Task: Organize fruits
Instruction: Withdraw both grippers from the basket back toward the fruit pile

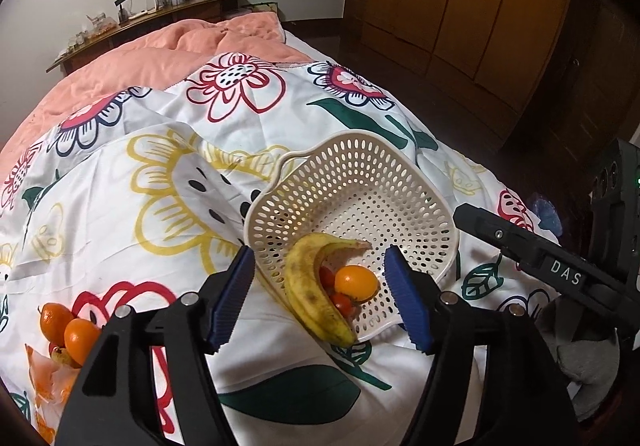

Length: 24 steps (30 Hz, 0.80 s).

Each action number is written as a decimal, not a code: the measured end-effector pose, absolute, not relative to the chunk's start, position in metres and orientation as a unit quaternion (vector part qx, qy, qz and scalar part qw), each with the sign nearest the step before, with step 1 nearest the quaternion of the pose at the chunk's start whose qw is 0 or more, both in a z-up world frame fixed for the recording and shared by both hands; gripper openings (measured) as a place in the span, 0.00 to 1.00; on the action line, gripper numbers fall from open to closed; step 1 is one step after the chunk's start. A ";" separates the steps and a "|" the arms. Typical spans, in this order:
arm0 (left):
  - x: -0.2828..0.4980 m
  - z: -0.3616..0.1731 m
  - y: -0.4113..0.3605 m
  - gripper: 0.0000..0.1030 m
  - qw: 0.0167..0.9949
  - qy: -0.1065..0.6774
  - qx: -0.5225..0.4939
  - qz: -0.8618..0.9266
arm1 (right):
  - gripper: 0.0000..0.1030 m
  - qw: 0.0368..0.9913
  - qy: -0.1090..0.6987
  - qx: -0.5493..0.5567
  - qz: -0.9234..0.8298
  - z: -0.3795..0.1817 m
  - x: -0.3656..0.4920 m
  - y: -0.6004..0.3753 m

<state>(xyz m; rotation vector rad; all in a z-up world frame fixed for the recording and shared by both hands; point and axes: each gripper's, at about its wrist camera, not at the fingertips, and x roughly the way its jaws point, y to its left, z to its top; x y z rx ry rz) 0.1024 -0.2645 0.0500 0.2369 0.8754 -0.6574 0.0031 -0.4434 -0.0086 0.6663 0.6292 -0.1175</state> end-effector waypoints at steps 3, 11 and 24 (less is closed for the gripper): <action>0.099 0.053 -0.261 0.68 0.852 0.408 0.114 -0.308 | 0.49 0.896 0.304 0.319 -0.055 -0.006 0.003 -0.441; 0.095 0.062 -0.243 0.75 0.861 0.399 0.106 -0.297 | 0.53 0.899 0.305 0.311 -0.048 0.001 0.005 -0.430; 0.092 0.079 -0.195 0.80 0.881 0.385 0.077 -0.264 | 0.61 0.902 0.311 0.299 -0.032 0.011 0.010 -0.411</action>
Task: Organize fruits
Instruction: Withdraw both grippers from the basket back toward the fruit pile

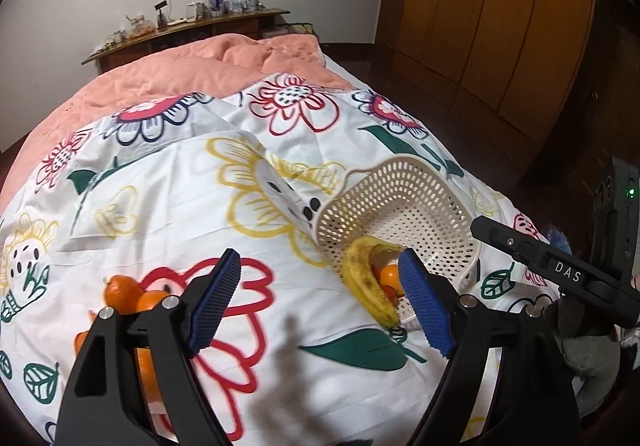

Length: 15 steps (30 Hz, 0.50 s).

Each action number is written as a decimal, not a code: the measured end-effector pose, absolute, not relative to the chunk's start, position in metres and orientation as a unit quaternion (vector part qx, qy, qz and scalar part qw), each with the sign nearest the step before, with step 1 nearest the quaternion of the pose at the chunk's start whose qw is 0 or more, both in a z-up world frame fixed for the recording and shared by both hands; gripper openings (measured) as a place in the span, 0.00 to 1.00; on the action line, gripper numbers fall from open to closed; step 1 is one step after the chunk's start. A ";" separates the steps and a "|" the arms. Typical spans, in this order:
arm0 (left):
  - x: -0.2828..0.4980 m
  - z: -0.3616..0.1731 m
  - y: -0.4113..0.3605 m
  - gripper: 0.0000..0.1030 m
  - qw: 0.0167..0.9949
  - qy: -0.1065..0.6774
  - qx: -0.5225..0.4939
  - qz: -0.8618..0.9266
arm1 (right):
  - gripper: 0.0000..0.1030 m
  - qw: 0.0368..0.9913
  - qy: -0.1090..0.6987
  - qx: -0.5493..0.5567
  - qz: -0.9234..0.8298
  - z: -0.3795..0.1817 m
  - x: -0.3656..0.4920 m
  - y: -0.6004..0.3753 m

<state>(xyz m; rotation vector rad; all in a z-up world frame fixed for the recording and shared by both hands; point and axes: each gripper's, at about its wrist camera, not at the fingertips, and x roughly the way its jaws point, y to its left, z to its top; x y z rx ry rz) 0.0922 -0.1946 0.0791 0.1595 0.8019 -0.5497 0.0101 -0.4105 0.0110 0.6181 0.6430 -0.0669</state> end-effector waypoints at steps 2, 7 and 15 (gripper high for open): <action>0.091 0.083 -0.184 0.80 0.886 0.380 0.072 -0.257 | 0.61 0.902 0.313 0.296 -0.029 0.013 0.011 -0.407; 0.088 0.090 -0.158 0.80 0.896 0.371 0.057 -0.236 | 0.62 0.905 0.316 0.284 -0.020 0.018 0.014 -0.395; 0.091 0.100 -0.109 0.80 0.912 0.359 0.028 -0.198 | 0.62 0.909 0.326 0.259 0.001 0.025 0.020 -0.371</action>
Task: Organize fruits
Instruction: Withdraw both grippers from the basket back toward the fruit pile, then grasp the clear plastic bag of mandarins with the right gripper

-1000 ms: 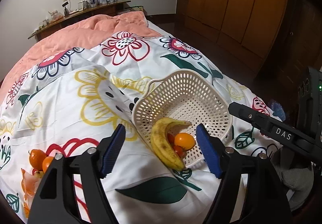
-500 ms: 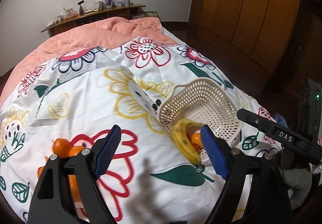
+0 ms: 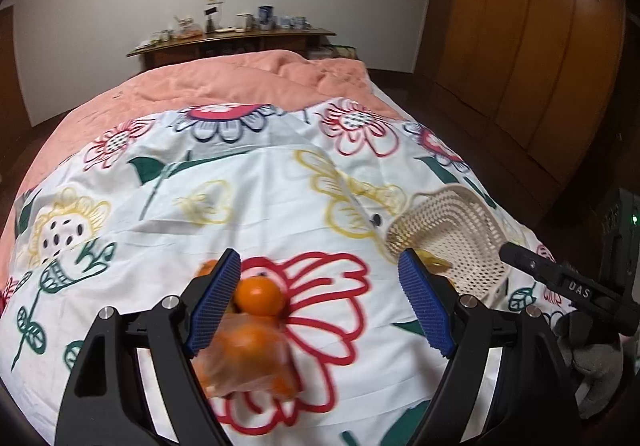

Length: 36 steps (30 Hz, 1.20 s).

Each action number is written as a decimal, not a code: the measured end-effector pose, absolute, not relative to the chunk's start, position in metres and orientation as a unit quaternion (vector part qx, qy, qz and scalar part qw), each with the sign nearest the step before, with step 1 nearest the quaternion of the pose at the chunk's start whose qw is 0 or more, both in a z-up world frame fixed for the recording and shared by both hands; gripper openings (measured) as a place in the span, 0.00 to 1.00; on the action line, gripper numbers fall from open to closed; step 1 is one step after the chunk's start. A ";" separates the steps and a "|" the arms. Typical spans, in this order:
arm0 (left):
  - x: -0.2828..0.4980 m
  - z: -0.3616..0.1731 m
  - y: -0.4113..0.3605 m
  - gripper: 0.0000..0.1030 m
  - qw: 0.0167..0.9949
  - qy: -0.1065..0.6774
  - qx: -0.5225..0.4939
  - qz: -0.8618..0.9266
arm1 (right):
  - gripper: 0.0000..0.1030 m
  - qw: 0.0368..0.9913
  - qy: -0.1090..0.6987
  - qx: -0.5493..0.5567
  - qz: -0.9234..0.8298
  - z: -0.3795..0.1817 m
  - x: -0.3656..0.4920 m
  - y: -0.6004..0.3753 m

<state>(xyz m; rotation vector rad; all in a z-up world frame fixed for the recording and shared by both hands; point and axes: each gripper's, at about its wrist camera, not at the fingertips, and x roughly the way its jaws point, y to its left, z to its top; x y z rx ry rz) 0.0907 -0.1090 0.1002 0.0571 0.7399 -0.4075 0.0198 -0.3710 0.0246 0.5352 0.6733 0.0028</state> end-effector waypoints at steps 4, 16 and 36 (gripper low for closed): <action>0.094 0.103 -0.084 0.80 0.918 0.356 0.011 -0.175 | 0.62 0.910 0.332 0.249 0.015 0.028 0.023 -0.358; 0.096 0.102 -0.026 0.80 0.932 0.342 -0.021 -0.122 | 0.73 0.910 0.356 0.200 0.068 0.040 0.038 -0.295; 0.091 0.087 0.046 0.81 0.934 0.340 -0.067 -0.087 | 0.76 0.875 0.447 -0.015 0.184 0.032 0.069 -0.147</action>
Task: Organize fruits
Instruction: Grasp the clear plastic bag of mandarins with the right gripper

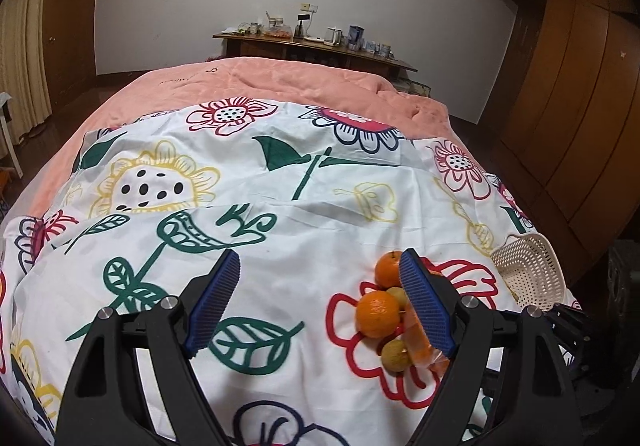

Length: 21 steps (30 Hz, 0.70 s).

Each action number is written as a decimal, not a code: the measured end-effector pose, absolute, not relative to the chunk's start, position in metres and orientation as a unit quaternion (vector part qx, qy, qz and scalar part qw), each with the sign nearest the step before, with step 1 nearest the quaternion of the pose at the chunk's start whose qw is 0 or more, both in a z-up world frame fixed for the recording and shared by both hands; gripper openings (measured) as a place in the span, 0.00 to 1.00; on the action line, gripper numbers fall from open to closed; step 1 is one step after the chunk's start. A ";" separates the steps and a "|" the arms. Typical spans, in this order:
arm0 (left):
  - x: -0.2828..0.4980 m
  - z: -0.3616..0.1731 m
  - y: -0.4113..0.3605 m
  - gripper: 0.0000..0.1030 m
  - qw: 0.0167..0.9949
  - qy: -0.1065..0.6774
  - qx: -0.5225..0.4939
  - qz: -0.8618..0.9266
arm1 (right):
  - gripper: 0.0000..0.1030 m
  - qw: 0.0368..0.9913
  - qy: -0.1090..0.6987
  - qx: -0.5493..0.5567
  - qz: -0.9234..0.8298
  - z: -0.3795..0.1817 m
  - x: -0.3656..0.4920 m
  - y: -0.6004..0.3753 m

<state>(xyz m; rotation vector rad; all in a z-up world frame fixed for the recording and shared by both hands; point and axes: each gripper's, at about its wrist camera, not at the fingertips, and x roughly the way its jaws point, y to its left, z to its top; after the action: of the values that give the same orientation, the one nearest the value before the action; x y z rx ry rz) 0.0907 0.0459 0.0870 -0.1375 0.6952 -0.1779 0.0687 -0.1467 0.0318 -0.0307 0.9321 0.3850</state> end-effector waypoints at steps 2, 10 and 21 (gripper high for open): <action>0.091 0.085 0.049 0.81 0.933 0.341 -0.070 -0.088 | 0.76 0.871 0.454 -0.029 0.187 0.029 0.075 -0.139; 0.093 0.079 0.059 0.81 0.932 0.343 -0.079 -0.088 | 0.76 0.853 0.481 -0.051 0.197 0.021 0.102 -0.119; 0.095 0.069 0.072 0.81 0.927 0.352 -0.095 -0.084 | 0.79 0.837 0.498 -0.006 0.226 0.014 0.132 -0.111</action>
<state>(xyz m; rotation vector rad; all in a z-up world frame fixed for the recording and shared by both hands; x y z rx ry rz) 0.0953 0.0725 0.0686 -0.1939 0.7216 -0.1730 0.1316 -0.1113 0.0141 -0.0124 1.0548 0.4782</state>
